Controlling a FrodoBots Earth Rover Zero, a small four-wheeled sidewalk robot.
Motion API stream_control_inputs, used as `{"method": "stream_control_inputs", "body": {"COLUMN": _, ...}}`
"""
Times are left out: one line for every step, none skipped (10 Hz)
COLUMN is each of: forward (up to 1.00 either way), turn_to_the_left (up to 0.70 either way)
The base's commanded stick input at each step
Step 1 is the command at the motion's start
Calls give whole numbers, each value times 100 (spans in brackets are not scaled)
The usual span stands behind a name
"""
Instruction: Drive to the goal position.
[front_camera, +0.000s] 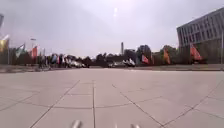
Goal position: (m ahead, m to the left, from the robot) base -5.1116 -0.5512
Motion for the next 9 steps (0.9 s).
{"method": "stream_control_inputs", "body": {"forward": 100, "turn_to_the_left": 25}}
{"method": "stream_control_inputs", "body": {"forward": 100, "turn_to_the_left": 25}}
{"method": "stream_control_inputs", "body": {"forward": 100, "turn_to_the_left": 11}}
{"method": "stream_control_inputs", "body": {"forward": 100, "turn_to_the_left": 0}}
{"method": "stream_control_inputs", "body": {"forward": 100, "turn_to_the_left": 1}}
{"method": "stream_control_inputs", "body": {"forward": 100, "turn_to_the_left": 33}}
{"method": "stream_control_inputs", "body": {"forward": 100, "turn_to_the_left": 20}}
{"method": "stream_control_inputs", "body": {"forward": 100, "turn_to_the_left": 15}}
{"method": "stream_control_inputs", "body": {"forward": 100, "turn_to_the_left": 29}}
